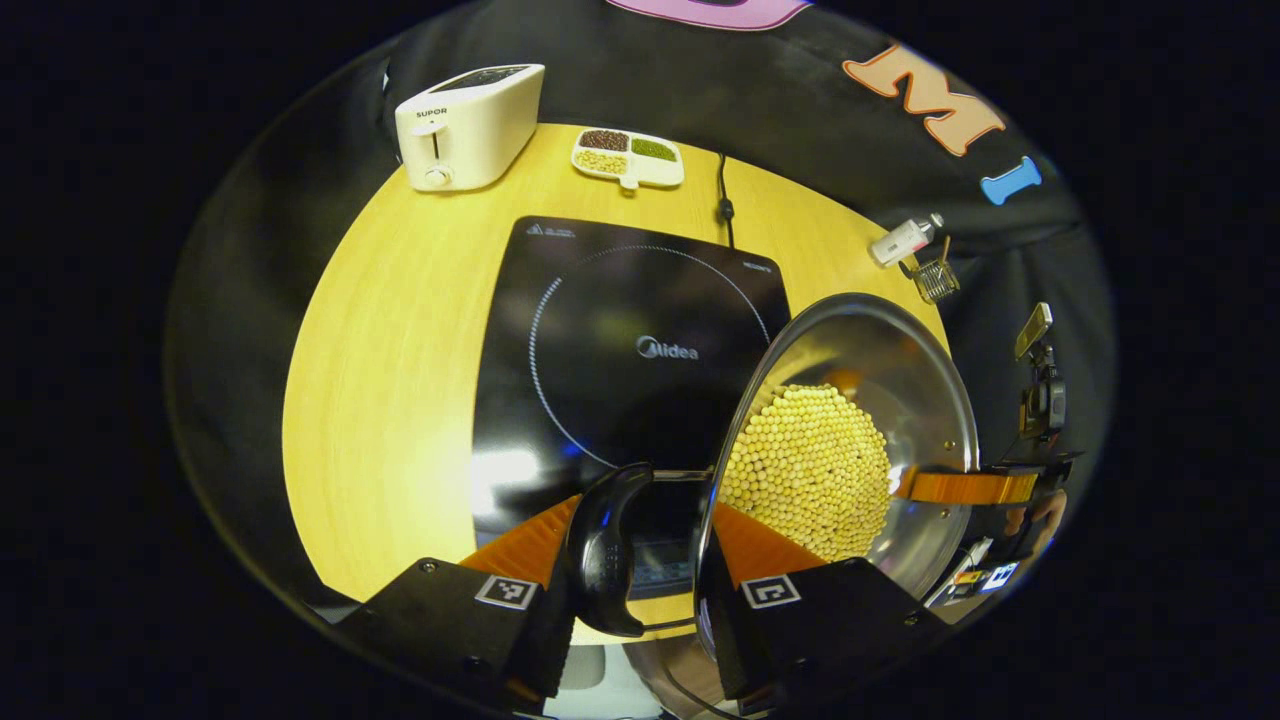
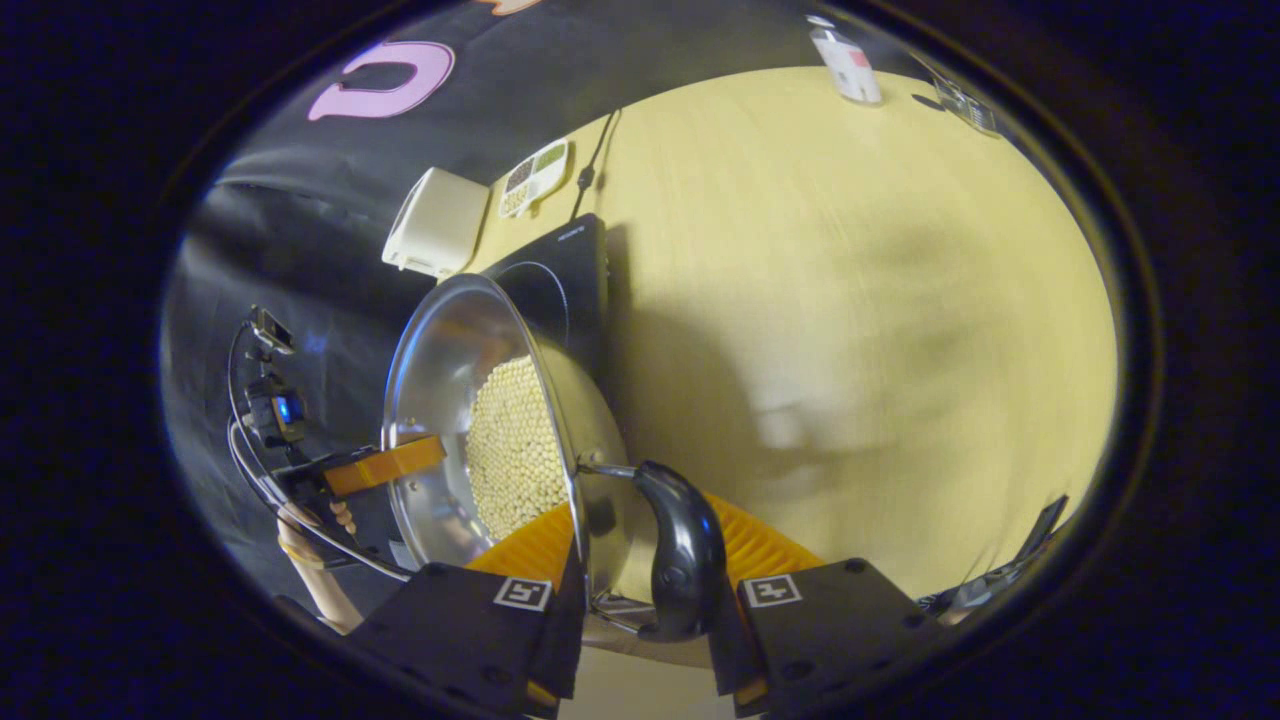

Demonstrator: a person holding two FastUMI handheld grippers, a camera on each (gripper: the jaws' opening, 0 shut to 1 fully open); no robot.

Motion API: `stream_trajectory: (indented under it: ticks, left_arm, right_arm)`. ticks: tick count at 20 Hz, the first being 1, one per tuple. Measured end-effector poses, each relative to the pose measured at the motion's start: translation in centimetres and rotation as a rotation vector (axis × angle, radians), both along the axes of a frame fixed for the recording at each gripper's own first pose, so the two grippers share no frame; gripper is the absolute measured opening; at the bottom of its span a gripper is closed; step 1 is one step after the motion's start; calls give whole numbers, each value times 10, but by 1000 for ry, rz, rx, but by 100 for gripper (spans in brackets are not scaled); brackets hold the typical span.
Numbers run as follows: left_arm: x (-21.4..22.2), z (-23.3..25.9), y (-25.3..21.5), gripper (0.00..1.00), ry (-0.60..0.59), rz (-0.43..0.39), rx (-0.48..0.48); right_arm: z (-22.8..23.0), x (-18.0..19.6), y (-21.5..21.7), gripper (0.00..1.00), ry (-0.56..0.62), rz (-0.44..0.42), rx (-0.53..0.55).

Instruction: First push the handle of the pot to place it horizontally, then grasp the pot with both hands and set it on the induction cooktop.

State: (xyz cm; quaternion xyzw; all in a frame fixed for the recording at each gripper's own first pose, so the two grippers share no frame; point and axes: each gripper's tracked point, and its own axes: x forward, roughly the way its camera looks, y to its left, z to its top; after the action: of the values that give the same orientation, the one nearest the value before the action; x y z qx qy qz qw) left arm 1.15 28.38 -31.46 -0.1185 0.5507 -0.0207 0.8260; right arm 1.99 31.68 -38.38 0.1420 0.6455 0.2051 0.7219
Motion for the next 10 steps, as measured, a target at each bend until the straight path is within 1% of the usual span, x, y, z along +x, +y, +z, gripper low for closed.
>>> stream_trajectory:
  ticks: [5, 6, 9, 10]
  left_arm:
    - [24, -3, 39, 60, -19, -22, 33]
    - [27, -5, 45, 60, -20, -26, 43]
    - [40, -8, 58, 60, -37, -37, 73]
    - [45, -9, 61, 59, -42, -36, 77]
  right_arm:
    - [-10, 21, 43, 55, -30, -34, 37]
    - [-13, 23, 49, 49, -29, -36, 39]
    - [-22, 31, 63, 49, -22, -49, 43]
    - [-24, 35, 66, 55, -25, -57, 42]
